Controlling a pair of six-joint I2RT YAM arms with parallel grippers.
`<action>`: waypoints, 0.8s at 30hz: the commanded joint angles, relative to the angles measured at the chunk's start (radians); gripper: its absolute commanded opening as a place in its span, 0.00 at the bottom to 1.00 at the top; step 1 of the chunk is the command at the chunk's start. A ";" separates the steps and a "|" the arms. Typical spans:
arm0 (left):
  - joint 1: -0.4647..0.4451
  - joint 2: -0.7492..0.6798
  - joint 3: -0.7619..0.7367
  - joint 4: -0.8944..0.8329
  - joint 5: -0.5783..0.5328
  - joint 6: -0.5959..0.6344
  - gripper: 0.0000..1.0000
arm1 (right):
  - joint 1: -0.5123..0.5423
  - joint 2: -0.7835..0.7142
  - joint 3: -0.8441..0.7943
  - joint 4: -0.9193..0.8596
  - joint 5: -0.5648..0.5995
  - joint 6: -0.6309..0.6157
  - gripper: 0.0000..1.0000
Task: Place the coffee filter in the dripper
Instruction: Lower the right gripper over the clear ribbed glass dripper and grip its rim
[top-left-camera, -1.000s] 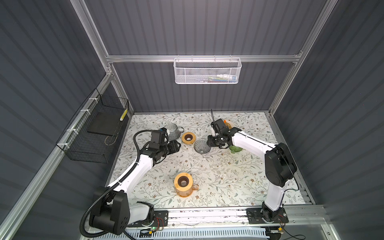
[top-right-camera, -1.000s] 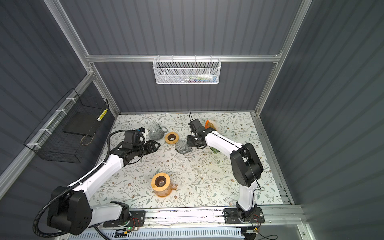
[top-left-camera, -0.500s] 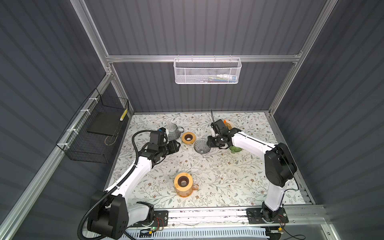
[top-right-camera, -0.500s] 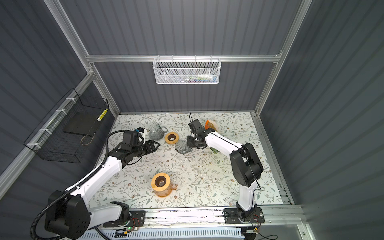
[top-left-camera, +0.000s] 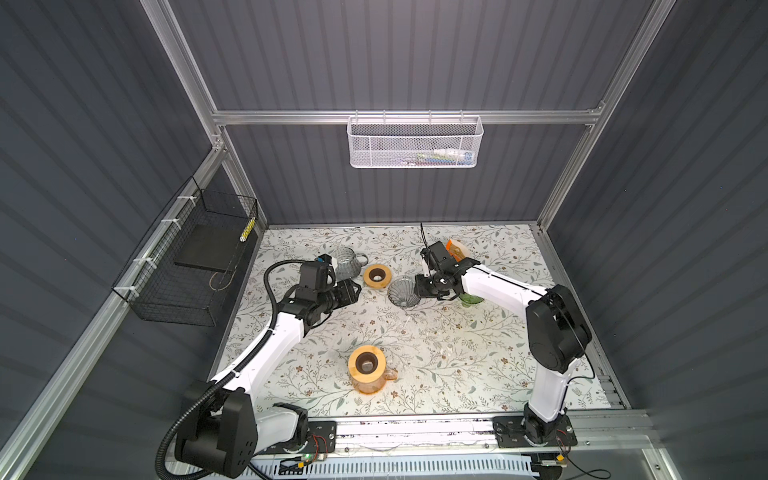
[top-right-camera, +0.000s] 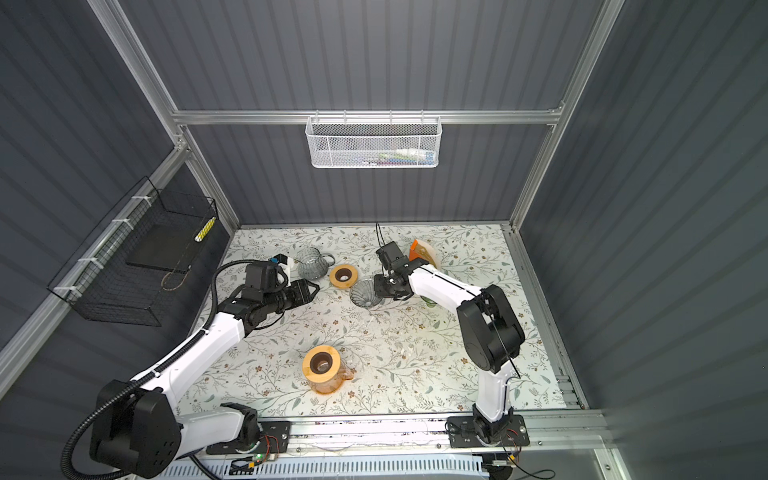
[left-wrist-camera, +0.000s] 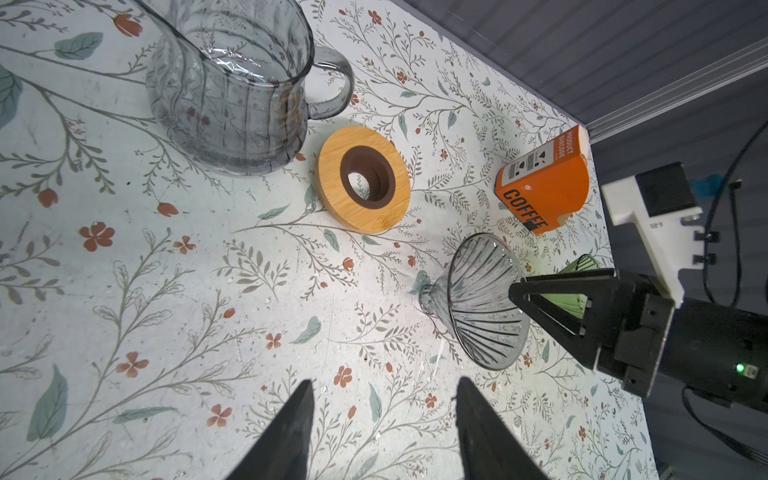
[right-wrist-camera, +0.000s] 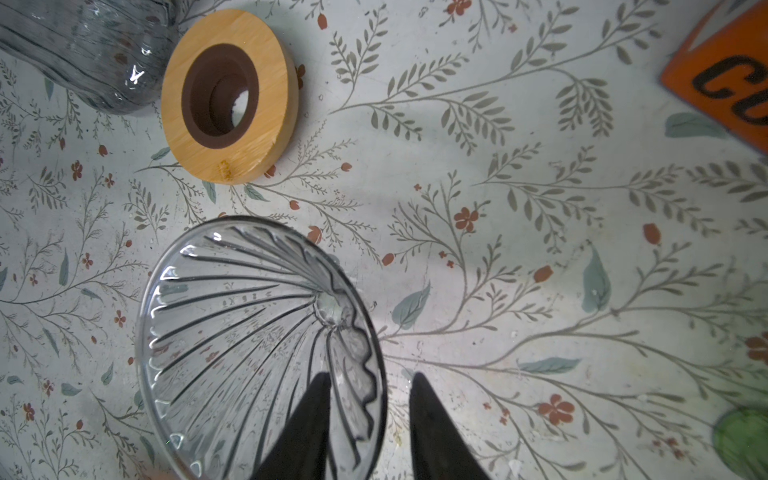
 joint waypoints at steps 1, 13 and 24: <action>-0.004 0.005 -0.018 0.009 0.007 -0.006 0.55 | 0.007 0.021 0.009 -0.006 0.007 0.006 0.34; -0.004 0.008 -0.014 0.005 0.005 -0.002 0.55 | 0.012 0.042 0.028 -0.008 0.010 0.004 0.32; -0.004 0.014 -0.010 0.004 0.003 0.001 0.55 | 0.012 0.061 0.042 -0.008 0.011 0.004 0.27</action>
